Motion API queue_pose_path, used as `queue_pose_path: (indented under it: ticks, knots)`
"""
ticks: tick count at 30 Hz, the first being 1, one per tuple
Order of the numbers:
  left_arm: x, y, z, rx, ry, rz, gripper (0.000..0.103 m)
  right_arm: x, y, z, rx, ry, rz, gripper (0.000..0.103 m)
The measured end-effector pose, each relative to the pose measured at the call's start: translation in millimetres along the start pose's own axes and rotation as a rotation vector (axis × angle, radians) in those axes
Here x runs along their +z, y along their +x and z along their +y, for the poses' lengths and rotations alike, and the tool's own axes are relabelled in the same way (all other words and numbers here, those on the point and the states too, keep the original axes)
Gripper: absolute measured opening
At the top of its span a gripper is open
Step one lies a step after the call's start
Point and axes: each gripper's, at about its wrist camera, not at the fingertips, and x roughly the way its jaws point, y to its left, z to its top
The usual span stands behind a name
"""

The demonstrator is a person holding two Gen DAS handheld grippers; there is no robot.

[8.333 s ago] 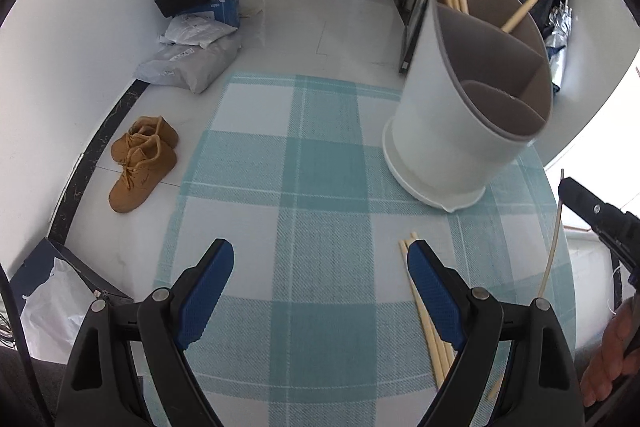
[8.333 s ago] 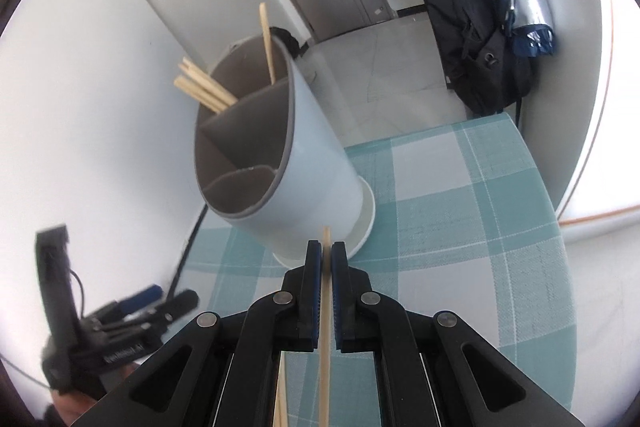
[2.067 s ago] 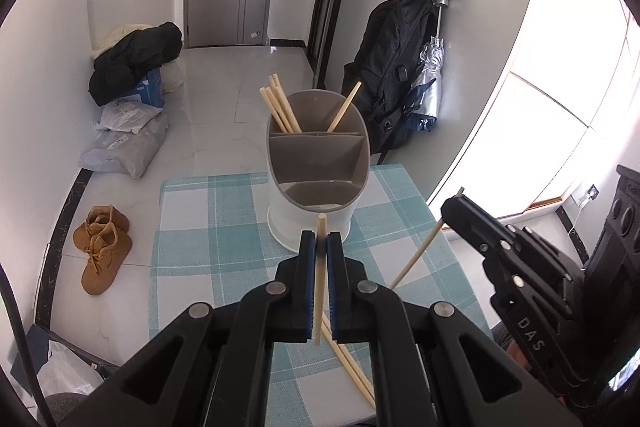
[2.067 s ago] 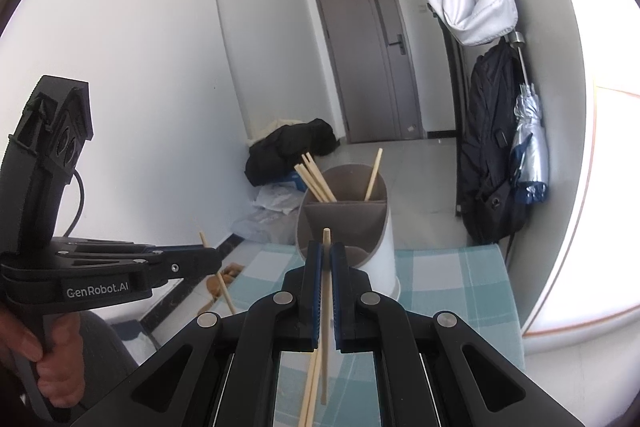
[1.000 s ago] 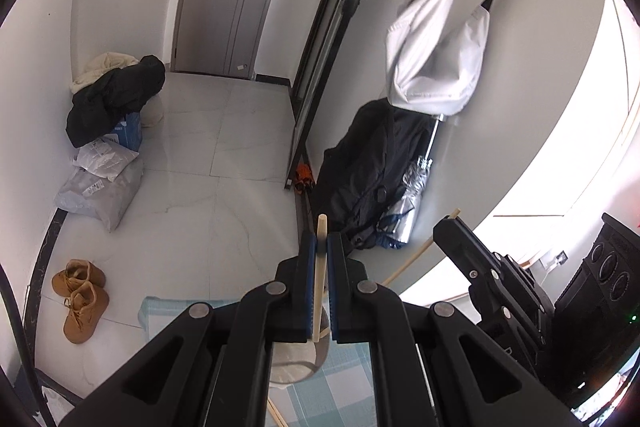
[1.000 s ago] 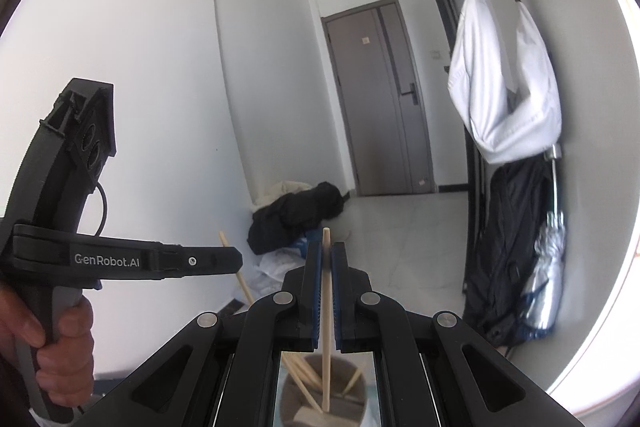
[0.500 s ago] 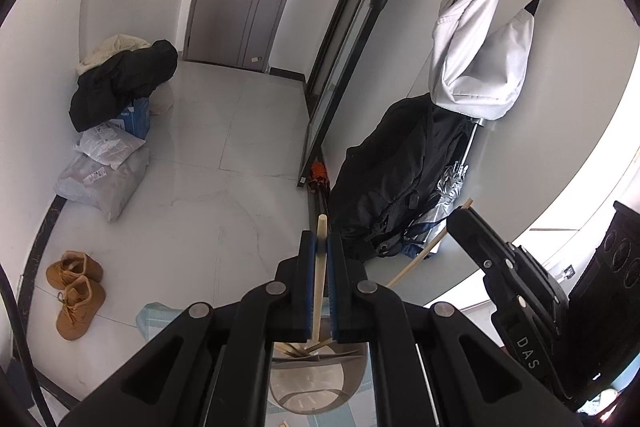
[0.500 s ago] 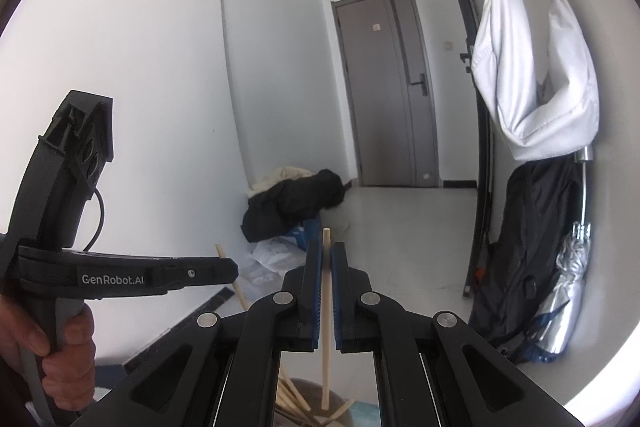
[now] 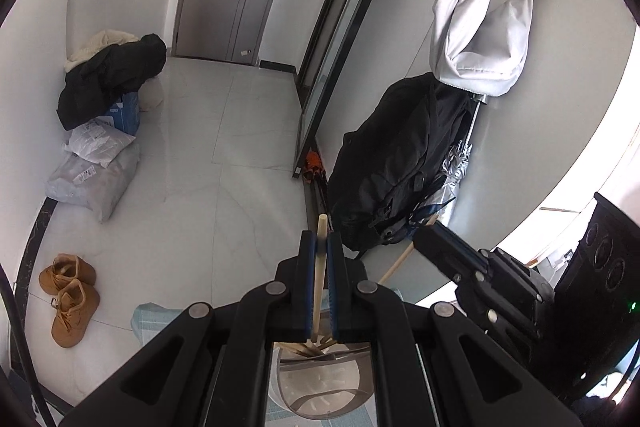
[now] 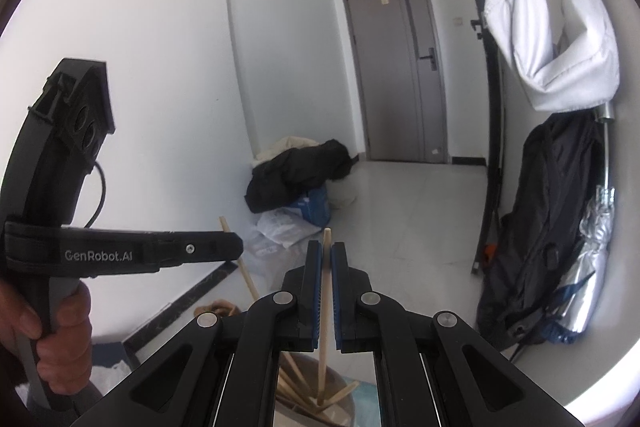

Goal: Organize utensils
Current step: 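Lower both chopsticks into the caddy and open both grippers, then withdraw both open grippers from the caddy back over the remaining chopsticks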

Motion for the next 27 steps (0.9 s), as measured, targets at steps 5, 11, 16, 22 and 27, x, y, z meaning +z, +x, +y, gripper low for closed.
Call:
queue_pose_path:
  ticks: [5,11,16,22,27]
  knots:
    - [-3,9,4,0.023,-0.001,0.059,0.006,-15,4,6,-0.002,-0.038,0.042,0.007]
    - [-13,-9,1,0.064,0.004,0.017,0.052,-21,-10,-3,-0.040,0.016,0.049,0.020]
    - [-17,-28,-1,0.116,0.004,-0.018,0.059,-25,-36,-10,-0.065,0.081,0.026,0.034]
    - [-30,-49,-8,0.171,0.024,-0.060,0.065,-30,-69,-4,-0.105,0.113,-0.006,0.051]
    - [-42,-64,-17,0.194,0.038,-0.088,0.066,-35,-93,6,-0.160,0.119,-0.026,0.068]
